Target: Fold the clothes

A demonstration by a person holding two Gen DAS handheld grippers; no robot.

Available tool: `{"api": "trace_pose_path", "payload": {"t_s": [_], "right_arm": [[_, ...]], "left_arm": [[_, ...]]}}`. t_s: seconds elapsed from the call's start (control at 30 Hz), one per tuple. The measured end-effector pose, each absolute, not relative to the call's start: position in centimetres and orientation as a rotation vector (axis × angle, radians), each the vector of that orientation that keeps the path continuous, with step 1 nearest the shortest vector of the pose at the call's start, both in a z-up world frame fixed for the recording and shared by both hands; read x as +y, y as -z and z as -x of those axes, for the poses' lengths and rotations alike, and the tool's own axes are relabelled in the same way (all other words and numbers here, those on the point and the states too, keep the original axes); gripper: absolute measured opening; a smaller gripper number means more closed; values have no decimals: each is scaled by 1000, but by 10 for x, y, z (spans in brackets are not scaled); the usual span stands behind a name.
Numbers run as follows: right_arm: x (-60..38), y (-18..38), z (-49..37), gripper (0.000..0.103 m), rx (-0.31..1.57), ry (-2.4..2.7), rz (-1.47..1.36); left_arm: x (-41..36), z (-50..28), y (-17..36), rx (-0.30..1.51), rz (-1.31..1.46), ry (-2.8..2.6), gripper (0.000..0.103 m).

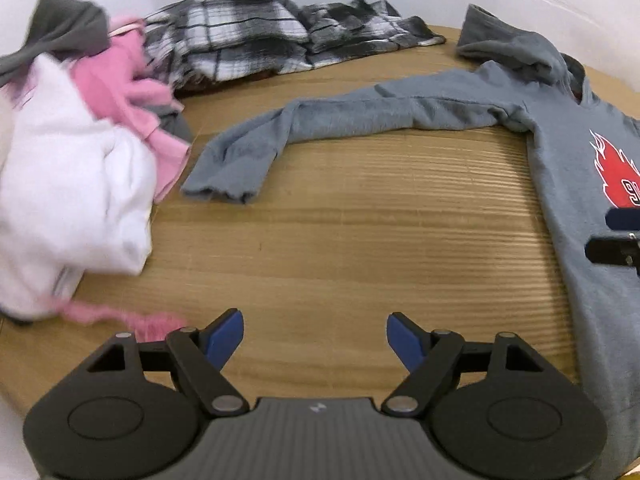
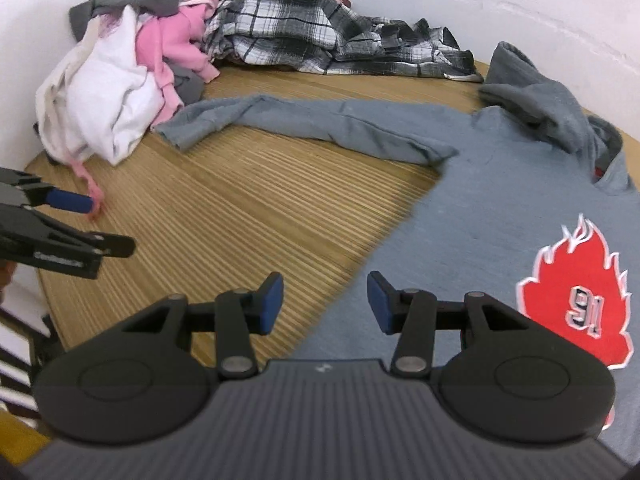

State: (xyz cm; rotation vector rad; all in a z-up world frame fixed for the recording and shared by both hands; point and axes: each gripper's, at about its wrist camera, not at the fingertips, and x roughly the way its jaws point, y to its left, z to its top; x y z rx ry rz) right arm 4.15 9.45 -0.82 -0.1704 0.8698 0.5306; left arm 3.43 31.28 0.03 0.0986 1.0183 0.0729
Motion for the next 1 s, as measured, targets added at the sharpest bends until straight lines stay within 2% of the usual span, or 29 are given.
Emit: {"api": "trace_pose_path", "payload": {"t_s": [0.17, 0.3, 0.63, 0.83, 1.0], "right_arm": [[82, 16, -36, 49, 915, -380, 128], [31, 16, -24, 49, 936, -177, 92], [-173, 22, 54, 49, 945, 343, -23], [-234, 24, 72, 49, 919, 228, -22], [-220, 0, 20, 49, 838, -82, 122]], "left_arm": [[300, -63, 3, 1017, -111, 74, 81], [265, -73, 4, 1020, -138, 198, 81], [171, -30, 4, 1037, -229, 333, 81], [128, -2, -1, 1044, -146, 170, 81], [90, 10, -1, 1045, -162, 74, 80]]}}
